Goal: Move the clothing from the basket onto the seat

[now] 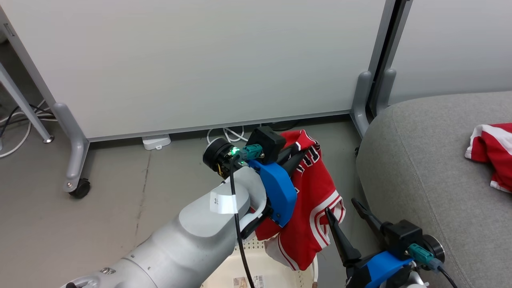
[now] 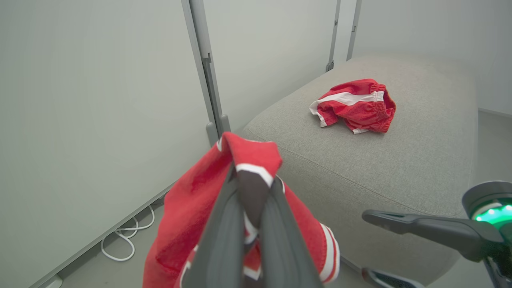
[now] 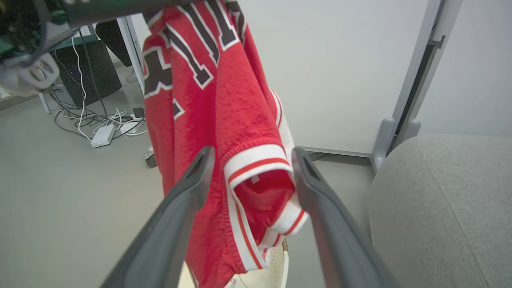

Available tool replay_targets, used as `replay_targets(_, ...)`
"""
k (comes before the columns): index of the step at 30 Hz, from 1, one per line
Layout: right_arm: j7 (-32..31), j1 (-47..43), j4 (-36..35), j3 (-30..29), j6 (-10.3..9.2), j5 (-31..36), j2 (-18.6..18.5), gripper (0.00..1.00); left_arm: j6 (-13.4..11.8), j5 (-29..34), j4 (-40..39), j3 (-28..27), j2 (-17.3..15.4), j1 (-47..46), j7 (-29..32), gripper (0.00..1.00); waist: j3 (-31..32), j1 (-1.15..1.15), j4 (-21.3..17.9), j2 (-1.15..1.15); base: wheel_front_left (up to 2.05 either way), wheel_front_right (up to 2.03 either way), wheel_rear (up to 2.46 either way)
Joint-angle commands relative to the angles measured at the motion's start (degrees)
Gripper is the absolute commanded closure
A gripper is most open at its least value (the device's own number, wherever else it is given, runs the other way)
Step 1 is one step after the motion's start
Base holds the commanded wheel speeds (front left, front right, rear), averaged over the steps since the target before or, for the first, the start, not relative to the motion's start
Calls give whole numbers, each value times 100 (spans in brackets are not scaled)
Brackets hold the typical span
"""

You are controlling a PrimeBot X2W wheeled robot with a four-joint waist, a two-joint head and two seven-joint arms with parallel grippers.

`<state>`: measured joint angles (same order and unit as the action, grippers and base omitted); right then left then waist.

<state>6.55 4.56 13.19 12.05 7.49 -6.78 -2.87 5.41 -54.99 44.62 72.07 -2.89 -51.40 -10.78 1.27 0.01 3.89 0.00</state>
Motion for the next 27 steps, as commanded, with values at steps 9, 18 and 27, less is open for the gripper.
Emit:
replay_targets(9, -88, 6, 225, 82, 1, -34, -3, 0, -36, -94, 22, 60, 0, -77, -73, 100, -39, -1, -7, 0, 0, 0, 0)
replay_targets(18, -38, 347, 876, 245, 1, -139, -15, 0, -53, -119, -69, 108, 1, -106, -50, 100, -78, -1, 4, 0, 0, 0, 0)
replay_targets(27, 264, 1027, 1570, 859, 1, -461, -128, 0, -29, -61, -172, 133, 0, -73, -6, 100, -116, -1, 61, 0, 0, 0, 0)
